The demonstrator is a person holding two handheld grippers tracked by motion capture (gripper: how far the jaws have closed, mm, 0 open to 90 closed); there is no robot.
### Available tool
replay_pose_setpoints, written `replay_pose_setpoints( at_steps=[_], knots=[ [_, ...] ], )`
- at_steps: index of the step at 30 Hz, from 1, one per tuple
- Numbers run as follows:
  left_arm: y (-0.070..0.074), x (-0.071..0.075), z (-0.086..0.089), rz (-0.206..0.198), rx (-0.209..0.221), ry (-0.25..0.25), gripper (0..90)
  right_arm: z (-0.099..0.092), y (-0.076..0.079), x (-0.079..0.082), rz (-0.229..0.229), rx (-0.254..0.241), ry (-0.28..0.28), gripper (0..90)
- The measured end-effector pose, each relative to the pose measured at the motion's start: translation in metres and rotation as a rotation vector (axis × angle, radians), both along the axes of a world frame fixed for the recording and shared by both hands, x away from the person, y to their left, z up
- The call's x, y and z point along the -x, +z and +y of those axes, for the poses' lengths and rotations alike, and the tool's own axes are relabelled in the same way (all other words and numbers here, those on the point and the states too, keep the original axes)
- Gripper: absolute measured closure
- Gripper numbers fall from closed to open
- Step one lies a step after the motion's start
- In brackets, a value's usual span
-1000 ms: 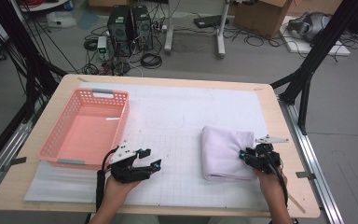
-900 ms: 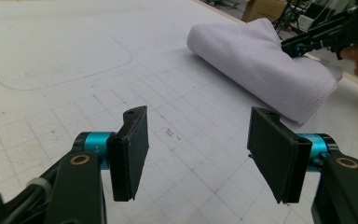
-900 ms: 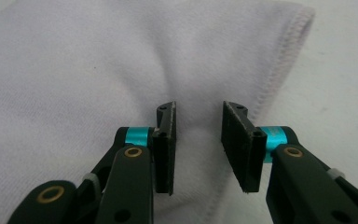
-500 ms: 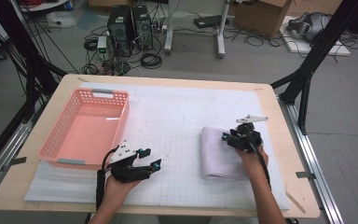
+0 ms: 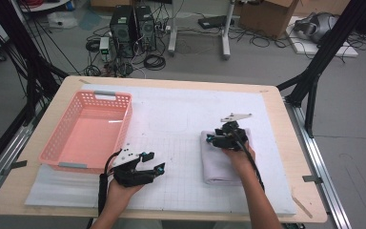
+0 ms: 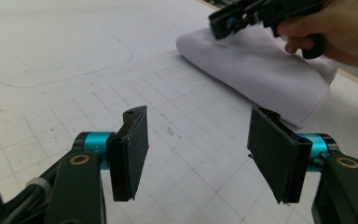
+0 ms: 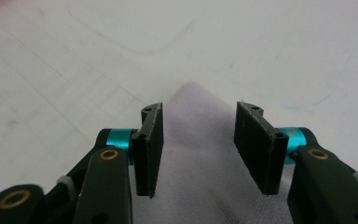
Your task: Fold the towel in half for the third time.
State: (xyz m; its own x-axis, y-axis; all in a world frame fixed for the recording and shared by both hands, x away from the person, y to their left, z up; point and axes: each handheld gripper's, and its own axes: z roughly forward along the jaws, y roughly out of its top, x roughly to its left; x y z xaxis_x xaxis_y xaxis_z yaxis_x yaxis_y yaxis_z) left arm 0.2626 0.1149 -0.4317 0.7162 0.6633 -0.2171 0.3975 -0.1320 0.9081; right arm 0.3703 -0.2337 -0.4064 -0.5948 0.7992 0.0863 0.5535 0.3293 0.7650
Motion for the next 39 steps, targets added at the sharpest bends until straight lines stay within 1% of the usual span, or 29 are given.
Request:
replay_pose_setpoints(
  at_steps=[1, 2, 4, 5, 7, 8, 9, 10, 11, 12, 13, 15, 17, 18, 19, 20, 21, 22, 23, 25, 29, 30, 32, 33, 35, 36, 37, 38, 39],
  knots=[
    [0.000, 0.000, 0.000, -0.001, -0.003, 0.001, 38.4, -0.008, 0.003, 0.003, -0.020, 0.006, -0.017, 58.0],
    [0.000, 0.001, -0.001, -0.004, -0.006, 0.005, 38.3, -0.017, 0.004, 0.005, -0.026, 0.018, -0.047, 60.0],
    [0.000, 0.001, -0.001, -0.002, -0.008, 0.005, 38.3, -0.034, 0.002, 0.007, -0.020, 0.052, -0.091, 66.6],
    [0.000, 0.001, -0.001, -0.006, -0.008, 0.004, 38.3, -0.041, -0.001, 0.008, -0.019, 0.092, -0.126, 66.9],
    [0.000, 0.001, -0.001, -0.003, -0.003, 0.000, 38.3, -0.053, -0.011, 0.007, 0.010, 0.147, -0.194, 65.1],
    [0.000, 0.001, -0.002, -0.005, -0.005, 0.000, 38.3, -0.058, -0.016, 0.007, 0.013, 0.177, -0.223, 64.3],
    [0.000, 0.001, -0.002, -0.006, -0.007, -0.004, 38.3, -0.062, -0.020, 0.007, 0.011, 0.179, -0.235, 64.4],
    [0.000, 0.001, -0.002, -0.005, -0.006, -0.005, 38.3, -0.066, -0.021, 0.009, -0.006, 0.161, -0.249, 64.4],
    [0.000, 0.001, -0.002, -0.004, -0.004, -0.004, 38.3, -0.069, -0.021, 0.011, -0.011, 0.153, -0.270, 64.4],
    [0.000, 0.001, -0.002, -0.006, -0.003, -0.004, 38.3, -0.072, -0.020, 0.014, -0.015, 0.141, -0.279, 63.7],
    [0.000, 0.002, -0.002, -0.007, -0.002, -0.004, 38.3, -0.075, -0.019, 0.018, -0.030, 0.129, -0.284, 61.5],
    [0.000, 0.002, -0.001, -0.008, -0.001, -0.002, 38.2, -0.083, -0.016, 0.029, -0.044, 0.083, -0.287, 59.7],
    [0.000, 0.002, -0.001, -0.008, 0.005, -0.003, 38.1, -0.091, -0.012, 0.044, -0.069, 0.037, -0.264, 59.7],
    [0.000, 0.002, -0.001, -0.008, 0.005, -0.003, 38.2, -0.092, -0.011, 0.050, -0.070, 0.021, -0.256, 59.8],
    [0.000, 0.002, 0.000, -0.006, 0.006, -0.006, 38.3, -0.094, -0.010, 0.060, -0.075, -0.001, -0.229, 60.4],
    [0.000, 0.002, 0.000, -0.004, 0.007, -0.005, 38.3, -0.095, -0.011, 0.066, -0.078, -0.002, -0.213, 61.2],
    [0.000, 0.001, 0.000, -0.002, 0.010, -0.004, 38.3, -0.094, -0.012, 0.072, -0.071, 0.004, -0.184, 62.3],
    [0.000, 0.001, 0.000, -0.006, 0.006, -0.005, 38.3, -0.094, -0.015, 0.079, -0.058, 0.022, -0.152, 63.3],
    [0.000, 0.001, 0.000, -0.007, 0.010, 0.000, 38.3, -0.093, -0.018, 0.085, -0.050, 0.044, -0.135, 64.2],
    [0.000, 0.001, 0.000, -0.003, 0.024, 0.000, 38.3, -0.095, -0.024, 0.096, -0.036, 0.055, -0.106, 65.6],
    [0.001, 0.002, 0.000, -0.015, 0.038, -0.006, 38.4, -0.107, -0.028, 0.117, -0.038, 0.089, -0.115, 65.8],
    [0.002, 0.003, 0.000, -0.020, 0.041, -0.007, 38.4, -0.112, -0.028, 0.122, -0.034, 0.075, -0.119, 64.9],
    [0.002, 0.002, 0.000, -0.023, 0.047, -0.009, 38.3, -0.121, -0.025, 0.130, -0.052, 0.036, -0.133, 61.2],
    [0.002, 0.002, 0.000, -0.027, 0.046, -0.011, 38.0, -0.125, -0.023, 0.134, -0.059, 0.004, -0.139, 59.6],
    [0.001, 0.001, 0.001, -0.034, 0.047, -0.019, 38.0, -0.131, -0.016, 0.139, -0.098, -0.054, -0.159, 55.0],
    [0.001, 0.002, 0.001, -0.046, 0.042, -0.024, 38.1, -0.132, -0.015, 0.140, -0.114, -0.060, -0.165, 50.8],
    [0.001, 0.002, 0.000, -0.074, 0.026, -0.032, 38.1, -0.134, -0.013, 0.141, -0.140, -0.056, -0.176, 45.7],
    [0.001, 0.003, 0.000, -0.092, 0.021, -0.052, 38.2, -0.134, -0.013, 0.141, -0.147, -0.059, -0.193, 42.0],
    [0.001, 0.003, 0.000, -0.101, 0.012, -0.065, 38.1, -0.135, -0.013, 0.140, -0.152, -0.063, -0.196, 38.7]
  ],
)
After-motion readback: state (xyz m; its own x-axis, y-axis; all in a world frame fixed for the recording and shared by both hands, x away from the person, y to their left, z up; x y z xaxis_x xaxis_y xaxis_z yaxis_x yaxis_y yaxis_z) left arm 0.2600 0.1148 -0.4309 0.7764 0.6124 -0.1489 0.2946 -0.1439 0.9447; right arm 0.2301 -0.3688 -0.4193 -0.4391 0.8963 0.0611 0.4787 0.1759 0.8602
